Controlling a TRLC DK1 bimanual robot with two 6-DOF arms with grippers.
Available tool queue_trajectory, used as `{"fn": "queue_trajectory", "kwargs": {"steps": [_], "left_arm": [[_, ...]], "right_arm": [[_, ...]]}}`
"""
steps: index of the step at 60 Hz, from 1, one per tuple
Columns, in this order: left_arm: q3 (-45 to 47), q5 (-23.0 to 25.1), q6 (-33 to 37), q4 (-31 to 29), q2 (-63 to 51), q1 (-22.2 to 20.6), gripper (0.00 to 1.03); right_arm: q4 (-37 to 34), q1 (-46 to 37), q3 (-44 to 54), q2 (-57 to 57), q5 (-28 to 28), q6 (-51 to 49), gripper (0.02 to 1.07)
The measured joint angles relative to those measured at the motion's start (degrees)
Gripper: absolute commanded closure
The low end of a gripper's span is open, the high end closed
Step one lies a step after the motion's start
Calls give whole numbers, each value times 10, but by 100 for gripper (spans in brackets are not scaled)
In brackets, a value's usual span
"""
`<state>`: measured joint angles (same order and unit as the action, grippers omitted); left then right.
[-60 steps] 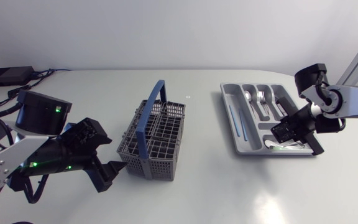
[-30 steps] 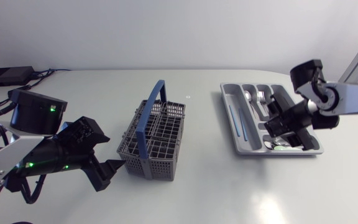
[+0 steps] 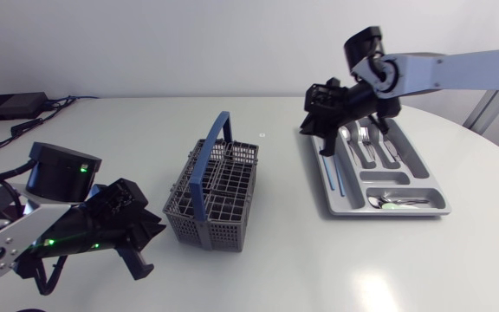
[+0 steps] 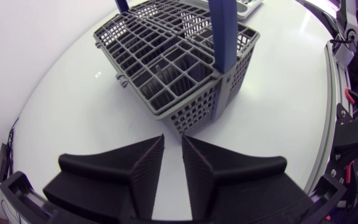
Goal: Unload the cutlery basket into the drawer organizer.
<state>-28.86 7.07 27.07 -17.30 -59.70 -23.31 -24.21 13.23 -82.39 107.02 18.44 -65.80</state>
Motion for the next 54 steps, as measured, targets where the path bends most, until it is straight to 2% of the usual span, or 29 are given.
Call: {"fn": "queue_trajectory", "kwargs": {"steps": [14, 27, 37, 54], "left_arm": [[0, 1, 0, 52, -75, -5, 98], [0, 2, 0, 106, -135, 4, 98], [-5, 2, 0, 136, -169, 20, 97], [-37, -6, 0, 165, -225, 66, 97]], "right_arm": [[17, 41, -80, 115, 91, 126, 101], [16, 57, -116, 138, 146, 175, 101], [14, 62, -105, 133, 160, 178, 101], [19, 62, 15, 39, 143, 176, 101]]}}
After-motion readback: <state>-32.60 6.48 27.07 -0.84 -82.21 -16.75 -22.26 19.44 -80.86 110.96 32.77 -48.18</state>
